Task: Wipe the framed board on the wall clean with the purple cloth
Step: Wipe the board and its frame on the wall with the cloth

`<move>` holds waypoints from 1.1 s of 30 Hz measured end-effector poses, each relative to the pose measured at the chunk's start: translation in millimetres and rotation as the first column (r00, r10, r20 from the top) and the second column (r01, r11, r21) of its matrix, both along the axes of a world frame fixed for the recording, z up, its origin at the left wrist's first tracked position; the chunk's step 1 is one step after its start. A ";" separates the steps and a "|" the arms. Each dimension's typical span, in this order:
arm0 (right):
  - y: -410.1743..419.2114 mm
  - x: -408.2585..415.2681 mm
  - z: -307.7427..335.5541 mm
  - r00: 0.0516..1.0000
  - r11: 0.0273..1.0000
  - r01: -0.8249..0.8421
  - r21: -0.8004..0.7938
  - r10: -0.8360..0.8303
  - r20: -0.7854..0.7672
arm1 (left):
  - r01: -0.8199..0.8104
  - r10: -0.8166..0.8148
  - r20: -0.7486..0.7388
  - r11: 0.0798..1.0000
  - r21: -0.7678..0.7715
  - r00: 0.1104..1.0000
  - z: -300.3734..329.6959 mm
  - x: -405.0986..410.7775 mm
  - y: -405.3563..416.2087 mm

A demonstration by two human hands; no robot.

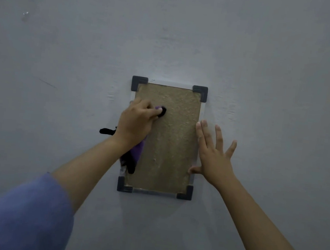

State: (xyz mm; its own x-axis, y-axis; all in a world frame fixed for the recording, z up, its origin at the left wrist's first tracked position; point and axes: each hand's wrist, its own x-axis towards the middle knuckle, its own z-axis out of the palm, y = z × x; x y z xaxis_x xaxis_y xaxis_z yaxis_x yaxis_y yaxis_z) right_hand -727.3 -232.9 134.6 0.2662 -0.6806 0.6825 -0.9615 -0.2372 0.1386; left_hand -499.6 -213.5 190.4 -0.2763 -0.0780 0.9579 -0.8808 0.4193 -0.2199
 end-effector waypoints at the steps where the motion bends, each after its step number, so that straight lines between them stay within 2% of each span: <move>1: 0.3 -0.1 0.2 1.000 1.000 0.004 0.002 -0.004 -0.001 | 0.007 -0.011 0.081 0.999 0.050 0.997 -3.0 4.6 3.1; 3: 0.6 -0.6 0.0 1.000 1.000 0.006 0.008 -0.006 -0.003 | -0.010 0.000 0.129 0.997 0.078 0.992 1.5 14.1 9.3; 5: 0.6 0.5 0.4 1.000 1.000 0.001 0.009 -0.001 0.006 | -0.019 0.019 -0.044 1.000 0.000 0.999 15.5 24.7 12.5; 7: 1.5 0.8 0.9 1.000 1.000 0.002 0.010 -0.002 0.008 | -0.050 0.032 -0.249 0.997 -0.064 0.968 27.8 33.4 12.7; 8: 1.9 0.6 1.1 1.000 1.000 0.001 0.013 -0.001 0.009 | -0.062 0.041 -0.279 0.996 -0.067 0.959 30.0 33.9 12.0; 12: 0.1 0.0 0.9 1.000 1.000 -0.019 0.022 0.019 0.015 | -0.078 0.065 -0.197 0.995 -0.056 0.978 15.0 18.8 0.3; 15: -1.0 -0.1 0.8 1.000 1.000 -0.011 0.021 0.011 0.010 | -0.048 0.029 -0.281 0.997 -0.062 0.959 8.9 8.3 -3.0; 20: 0.0 0.7 1.1 1.000 1.000 -0.005 0.015 0.005 0.001 | -0.015 0.012 -0.088 0.999 -0.035 0.996 -24.4 7.2 -1.6; 25: -1.9 0.3 -0.3 1.000 1.000 -0.003 0.006 0.003 -0.001 | 0.032 -0.032 -0.039 0.999 -0.011 0.999 -67.9 11.1 -4.4; 33: -1.7 0.5 0.3 1.000 1.000 -0.004 0.019 0.004 0.006 | 0.050 -0.067 0.153 0.992 0.114 0.986 -130.9 21.2 -1.4</move>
State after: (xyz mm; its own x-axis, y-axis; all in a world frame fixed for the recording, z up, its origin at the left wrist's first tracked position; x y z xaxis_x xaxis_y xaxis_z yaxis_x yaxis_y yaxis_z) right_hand -726.8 -234.6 134.9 0.2651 -0.6922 0.6712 -0.9614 -0.2433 0.1288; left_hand -478.3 -214.9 59.4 -0.4290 -0.1589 0.8892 -0.8125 0.4981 -0.3030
